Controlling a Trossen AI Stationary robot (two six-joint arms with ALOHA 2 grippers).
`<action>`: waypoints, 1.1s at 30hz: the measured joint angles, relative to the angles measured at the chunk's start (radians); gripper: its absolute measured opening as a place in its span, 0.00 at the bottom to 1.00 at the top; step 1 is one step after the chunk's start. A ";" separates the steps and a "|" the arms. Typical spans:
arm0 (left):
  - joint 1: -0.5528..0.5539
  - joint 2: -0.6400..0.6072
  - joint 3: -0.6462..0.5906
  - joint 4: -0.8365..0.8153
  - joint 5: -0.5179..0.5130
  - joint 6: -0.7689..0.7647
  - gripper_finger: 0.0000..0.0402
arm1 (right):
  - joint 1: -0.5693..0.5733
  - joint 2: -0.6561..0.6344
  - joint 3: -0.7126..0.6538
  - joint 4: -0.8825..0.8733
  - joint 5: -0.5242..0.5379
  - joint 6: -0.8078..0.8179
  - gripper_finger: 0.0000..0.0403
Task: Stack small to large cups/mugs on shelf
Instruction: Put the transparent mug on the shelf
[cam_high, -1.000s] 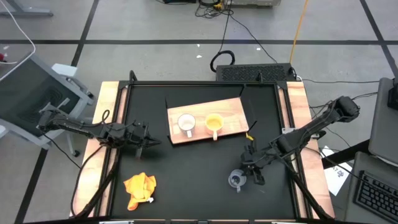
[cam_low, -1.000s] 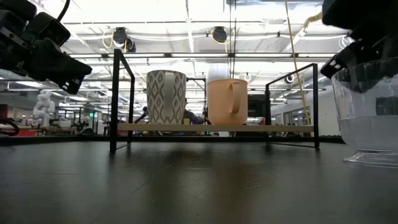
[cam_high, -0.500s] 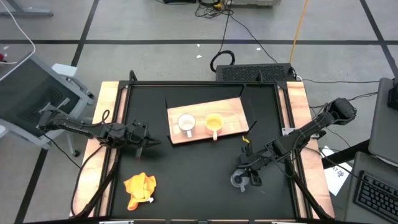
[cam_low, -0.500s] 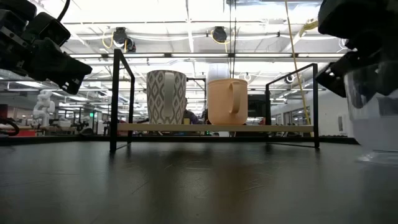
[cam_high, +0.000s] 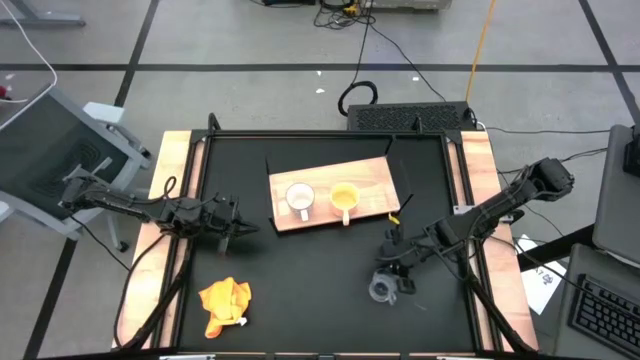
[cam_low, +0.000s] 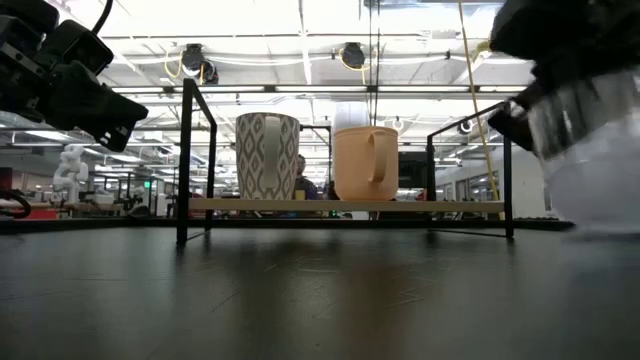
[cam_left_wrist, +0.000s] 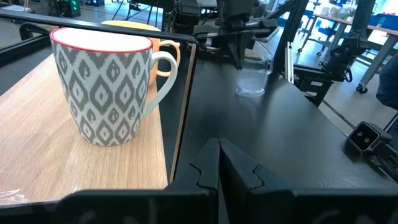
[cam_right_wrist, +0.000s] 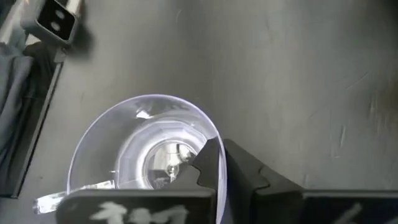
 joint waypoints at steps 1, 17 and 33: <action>0.000 0.000 0.000 0.000 0.000 0.000 0.02 | -0.001 0.000 0.015 0.002 0.001 -0.011 0.01; 0.000 0.000 0.000 0.000 0.013 0.000 0.02 | -0.085 0.153 0.290 -0.132 0.001 -0.221 0.00; -0.008 0.000 0.000 0.003 0.023 -0.014 0.02 | -0.164 0.397 0.512 -0.172 -0.003 -0.323 0.00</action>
